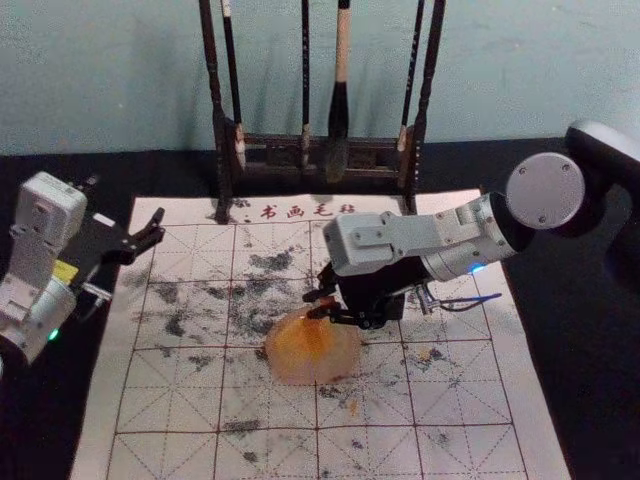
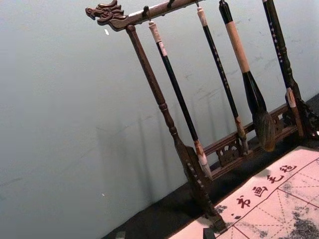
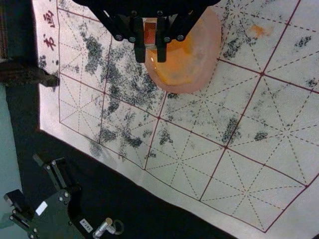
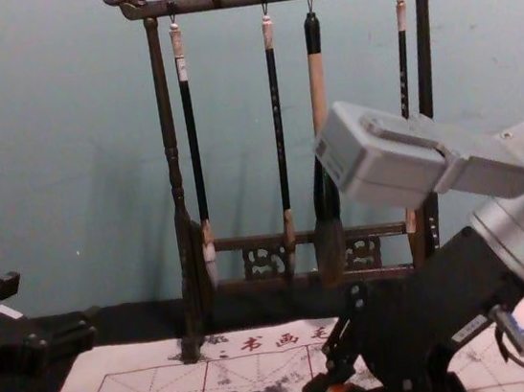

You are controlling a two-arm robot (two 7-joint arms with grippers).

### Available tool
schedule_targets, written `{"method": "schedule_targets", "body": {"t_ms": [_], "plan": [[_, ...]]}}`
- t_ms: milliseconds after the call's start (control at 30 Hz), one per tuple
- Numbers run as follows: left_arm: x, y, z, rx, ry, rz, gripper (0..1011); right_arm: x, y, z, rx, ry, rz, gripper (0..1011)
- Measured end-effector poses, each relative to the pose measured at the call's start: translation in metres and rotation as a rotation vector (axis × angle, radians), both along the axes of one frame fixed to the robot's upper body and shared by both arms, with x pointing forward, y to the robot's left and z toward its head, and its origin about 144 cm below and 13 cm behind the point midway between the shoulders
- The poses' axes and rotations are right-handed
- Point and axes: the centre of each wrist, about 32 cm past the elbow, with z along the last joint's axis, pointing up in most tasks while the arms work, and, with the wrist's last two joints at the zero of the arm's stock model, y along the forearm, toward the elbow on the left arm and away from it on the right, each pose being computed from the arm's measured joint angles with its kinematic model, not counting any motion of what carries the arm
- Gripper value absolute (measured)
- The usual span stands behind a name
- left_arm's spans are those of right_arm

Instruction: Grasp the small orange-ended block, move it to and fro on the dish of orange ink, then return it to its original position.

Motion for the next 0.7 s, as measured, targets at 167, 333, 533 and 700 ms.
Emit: {"method": "schedule_targets", "body": {"t_ms": [167, 333, 533, 700], "plan": [[0.0, 0.0, 0.0, 0.0, 0.0, 0.0, 1001, -0.001, -0.001, 0.001, 0.006, -0.002, -0.001, 135], [0.0, 0.0, 0.0, 0.0, 0.0, 0.0, 1001, -0.004, -0.003, 0.006, 0.023, -0.009, 0.0, 135], [0.0, 0.0, 0.0, 0.0, 0.0, 0.0, 1001, -0.008, -0.008, 0.014, 0.044, -0.026, 0.002, 135], [0.0, 0.0, 0.0, 0.0, 0.0, 0.0, 1001, -0.012, -0.014, 0.024, 0.071, -0.047, -0.007, 135]]}}
